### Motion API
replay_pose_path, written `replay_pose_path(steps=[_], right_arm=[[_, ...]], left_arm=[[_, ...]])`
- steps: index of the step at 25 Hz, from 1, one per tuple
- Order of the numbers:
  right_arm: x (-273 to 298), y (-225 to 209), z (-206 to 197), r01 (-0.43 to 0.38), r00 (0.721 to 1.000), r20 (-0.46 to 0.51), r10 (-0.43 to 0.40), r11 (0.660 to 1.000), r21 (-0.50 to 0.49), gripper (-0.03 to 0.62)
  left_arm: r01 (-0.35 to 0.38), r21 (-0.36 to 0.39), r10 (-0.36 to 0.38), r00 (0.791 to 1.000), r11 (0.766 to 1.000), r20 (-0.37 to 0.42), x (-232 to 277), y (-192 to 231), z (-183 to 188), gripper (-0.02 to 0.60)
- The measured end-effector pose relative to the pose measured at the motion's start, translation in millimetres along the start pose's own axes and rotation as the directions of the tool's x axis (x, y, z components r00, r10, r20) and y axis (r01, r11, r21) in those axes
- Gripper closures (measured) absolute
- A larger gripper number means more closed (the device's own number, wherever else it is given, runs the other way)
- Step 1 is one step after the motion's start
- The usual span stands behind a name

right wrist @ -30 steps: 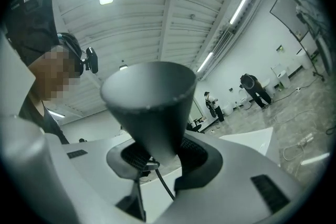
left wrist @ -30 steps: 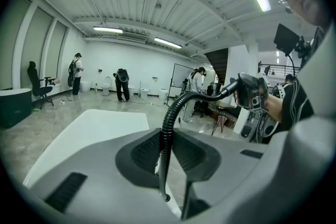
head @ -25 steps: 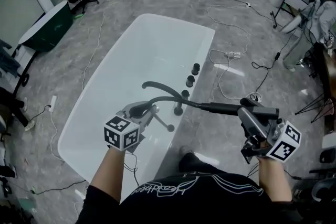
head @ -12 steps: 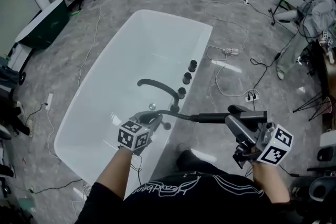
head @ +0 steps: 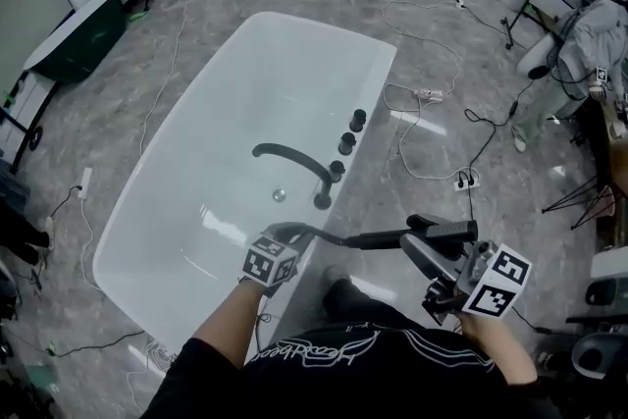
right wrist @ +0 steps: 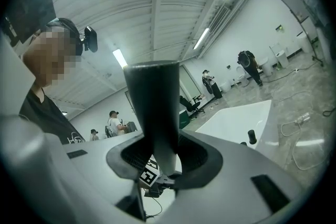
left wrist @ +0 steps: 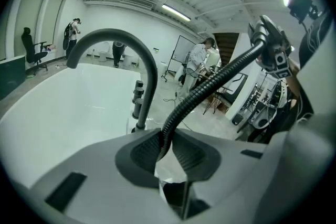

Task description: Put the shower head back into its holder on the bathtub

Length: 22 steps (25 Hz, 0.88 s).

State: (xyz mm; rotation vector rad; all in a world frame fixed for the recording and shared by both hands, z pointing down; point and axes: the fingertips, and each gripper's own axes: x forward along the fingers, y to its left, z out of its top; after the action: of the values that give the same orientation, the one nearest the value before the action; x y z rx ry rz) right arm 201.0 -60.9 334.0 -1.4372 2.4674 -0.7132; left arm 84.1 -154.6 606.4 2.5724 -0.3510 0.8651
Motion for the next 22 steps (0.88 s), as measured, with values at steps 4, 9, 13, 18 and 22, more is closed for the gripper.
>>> replay_pose_path(steps=[4,9,13,18,22], right_arm=[[6,3,-3,-0.004,1.0,-0.019,0.004,1.0,-0.007,0.456],[12,0,-4,-0.006,1.0,-0.03,0.006,1.0,-0.001,0.456],[18,-3,1,0.006,1.0,-0.029,-0.006,1.0,0.01,0.456],[29,-12,-5,0.038,0.997,-0.069,-0.041,0.998,-0.04,0.456],[44,-14,-12,0.029,0.993,-0.114,-0.037,0.997,-0.066,0.456]], left_arm=[[0.006,0.0,-0.006,1.0,1.0,-0.009,7,-3,-9,0.517],[0.022,-0.002,-0.022,0.999,1.0,-0.026,17,-4,-17,0.515],[0.032,-0.028,-0.033,0.998,0.999,-0.057,14,-3,-28,0.47],[0.034,-0.072,-0.04,0.996,0.997,-0.079,7,1,-47,0.443],[0.018,-0.118,-0.023,0.999,0.993,-0.039,-13,3,-43,0.443]])
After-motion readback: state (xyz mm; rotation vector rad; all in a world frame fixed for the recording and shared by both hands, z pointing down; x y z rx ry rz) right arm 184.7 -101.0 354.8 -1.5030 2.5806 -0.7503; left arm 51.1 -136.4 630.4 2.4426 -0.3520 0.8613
